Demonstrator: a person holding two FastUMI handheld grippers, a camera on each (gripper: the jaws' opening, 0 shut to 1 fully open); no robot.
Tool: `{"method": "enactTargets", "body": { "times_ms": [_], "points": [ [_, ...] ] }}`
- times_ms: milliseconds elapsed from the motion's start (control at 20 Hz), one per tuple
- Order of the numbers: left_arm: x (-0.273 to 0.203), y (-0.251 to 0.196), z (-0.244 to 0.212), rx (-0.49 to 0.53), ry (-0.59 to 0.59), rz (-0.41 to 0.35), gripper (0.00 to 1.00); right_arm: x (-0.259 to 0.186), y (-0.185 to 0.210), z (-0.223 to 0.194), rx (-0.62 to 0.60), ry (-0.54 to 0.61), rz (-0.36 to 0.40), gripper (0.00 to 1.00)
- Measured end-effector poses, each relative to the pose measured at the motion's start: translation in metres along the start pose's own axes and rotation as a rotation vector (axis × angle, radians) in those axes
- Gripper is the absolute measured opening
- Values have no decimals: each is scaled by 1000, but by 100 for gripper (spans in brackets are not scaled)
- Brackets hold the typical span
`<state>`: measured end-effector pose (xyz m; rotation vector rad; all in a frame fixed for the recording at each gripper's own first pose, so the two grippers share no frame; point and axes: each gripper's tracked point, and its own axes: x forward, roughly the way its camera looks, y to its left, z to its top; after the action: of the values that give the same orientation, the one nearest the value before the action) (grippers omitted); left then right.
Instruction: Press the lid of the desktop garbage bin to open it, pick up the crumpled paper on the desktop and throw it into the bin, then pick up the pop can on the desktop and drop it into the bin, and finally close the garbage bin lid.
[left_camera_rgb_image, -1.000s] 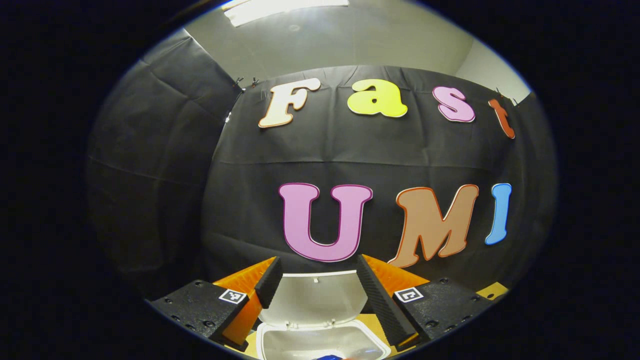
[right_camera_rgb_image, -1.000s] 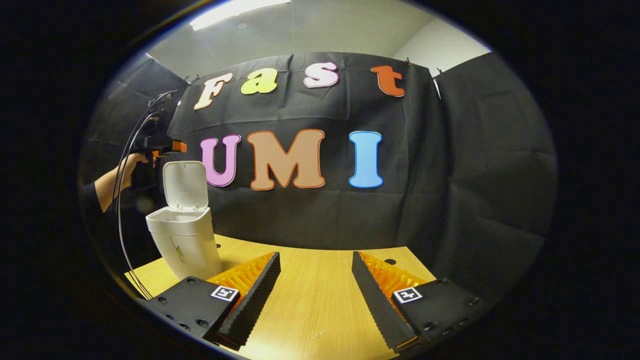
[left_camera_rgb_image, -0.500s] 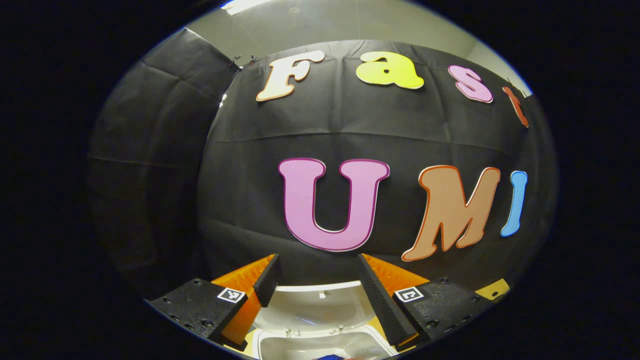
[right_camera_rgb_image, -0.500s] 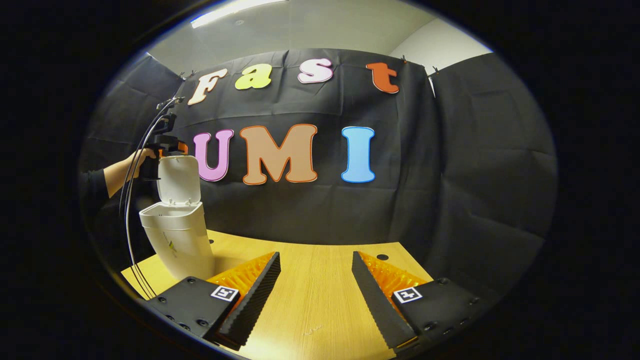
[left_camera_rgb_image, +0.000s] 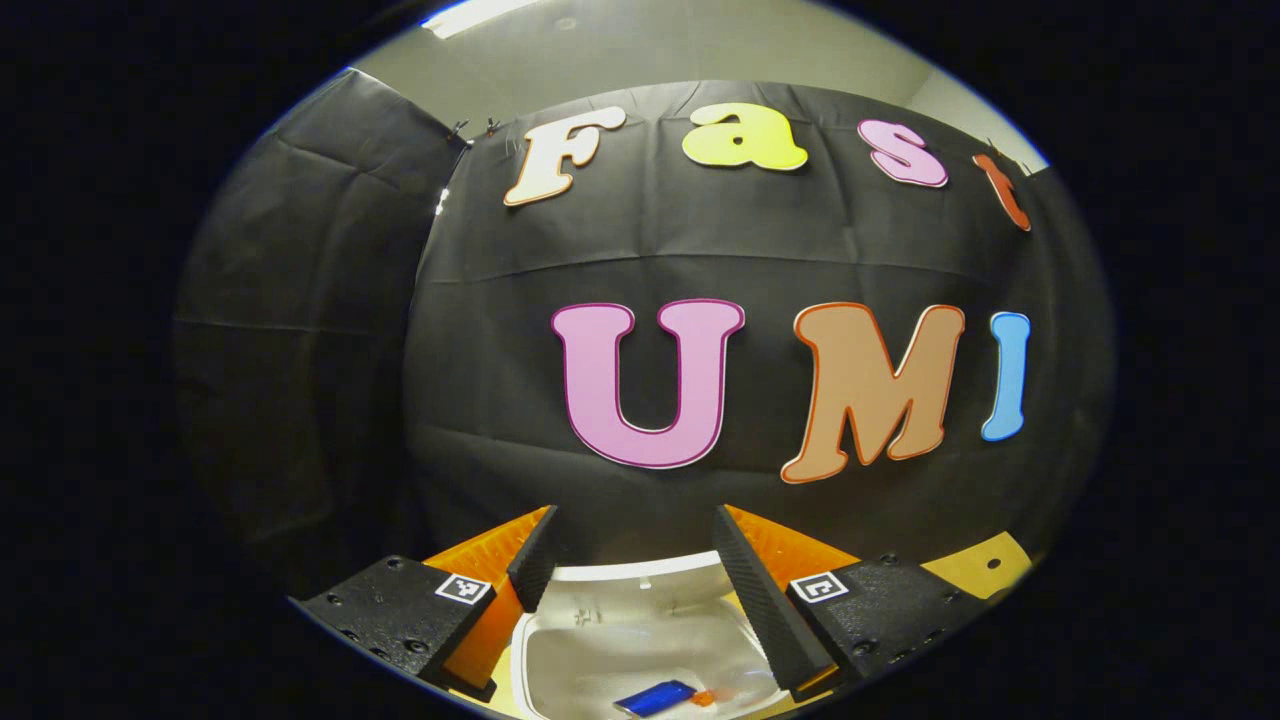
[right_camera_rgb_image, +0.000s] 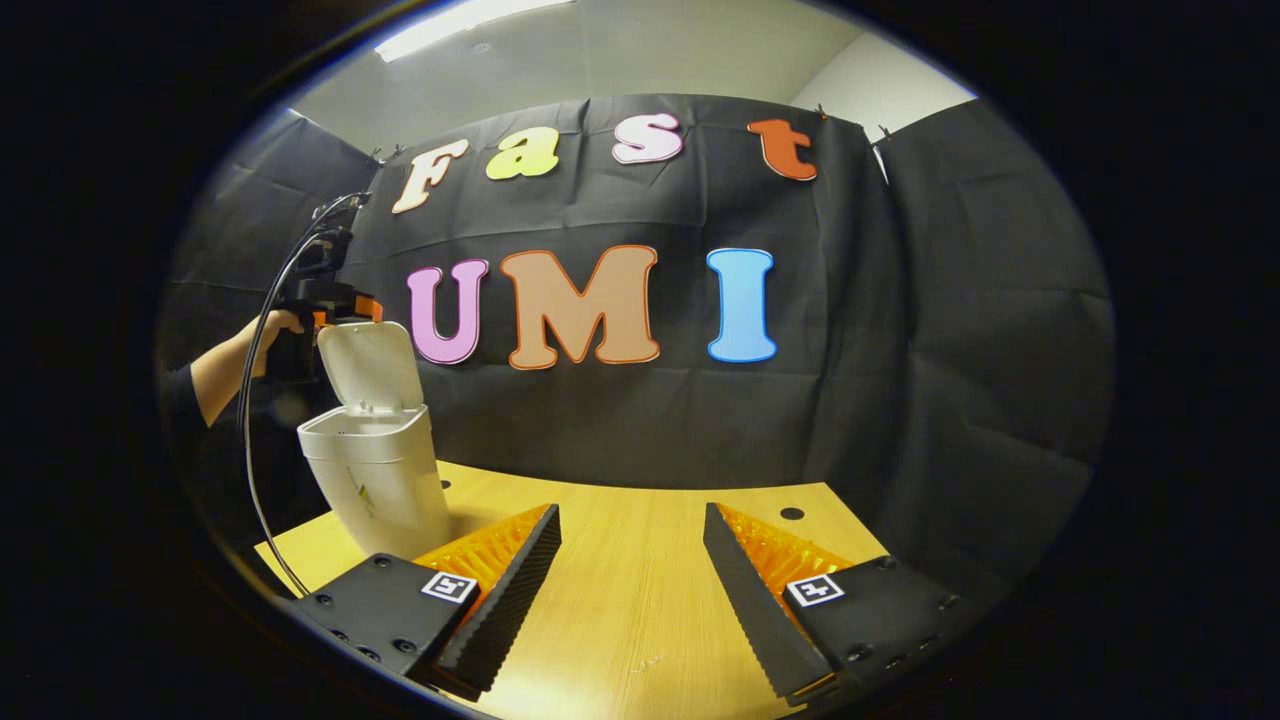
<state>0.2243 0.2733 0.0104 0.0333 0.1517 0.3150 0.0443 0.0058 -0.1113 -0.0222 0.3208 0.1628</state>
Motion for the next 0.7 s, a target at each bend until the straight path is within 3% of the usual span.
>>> {"method": "enactTargets", "body": {
  "times_ms": [600, 700],
  "points": [
    [-66, -14, -86, 21, 7, 32, 92, 6, 7, -3, -22, 13, 68, 100],
    [-69, -21, -105, 31, 34, 21, 92, 5, 6, -3, -16, 11, 68, 96]
  ]
}}
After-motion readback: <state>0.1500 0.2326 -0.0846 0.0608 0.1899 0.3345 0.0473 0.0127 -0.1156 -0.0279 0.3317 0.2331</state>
